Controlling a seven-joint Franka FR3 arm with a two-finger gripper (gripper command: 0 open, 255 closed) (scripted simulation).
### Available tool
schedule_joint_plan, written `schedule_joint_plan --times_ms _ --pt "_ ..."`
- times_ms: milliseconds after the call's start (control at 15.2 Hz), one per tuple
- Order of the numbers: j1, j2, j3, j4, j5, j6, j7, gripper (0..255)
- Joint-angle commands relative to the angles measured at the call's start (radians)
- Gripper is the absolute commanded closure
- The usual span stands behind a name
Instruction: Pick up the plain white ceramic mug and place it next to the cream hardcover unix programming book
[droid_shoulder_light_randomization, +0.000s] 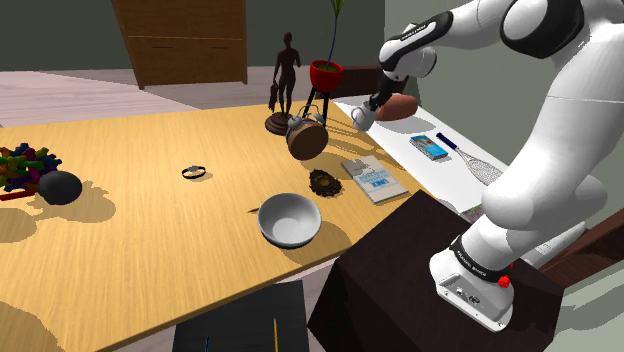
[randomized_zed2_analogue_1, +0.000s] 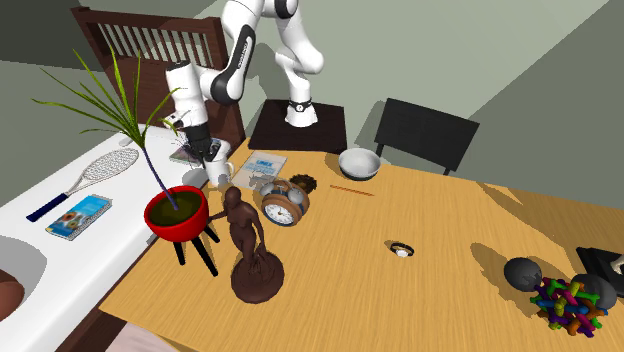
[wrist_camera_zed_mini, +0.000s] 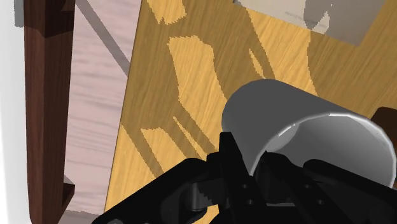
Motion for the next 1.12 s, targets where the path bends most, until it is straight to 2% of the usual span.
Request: schedule_joint_plan --times_ms 0,1056 --pt "0.000 0.014 0.002 -0.007 0.003 0.022 -0.003 255" --pt "-0.010 0.161 0.020 -0.024 0.033 0.184 -0.039 255"
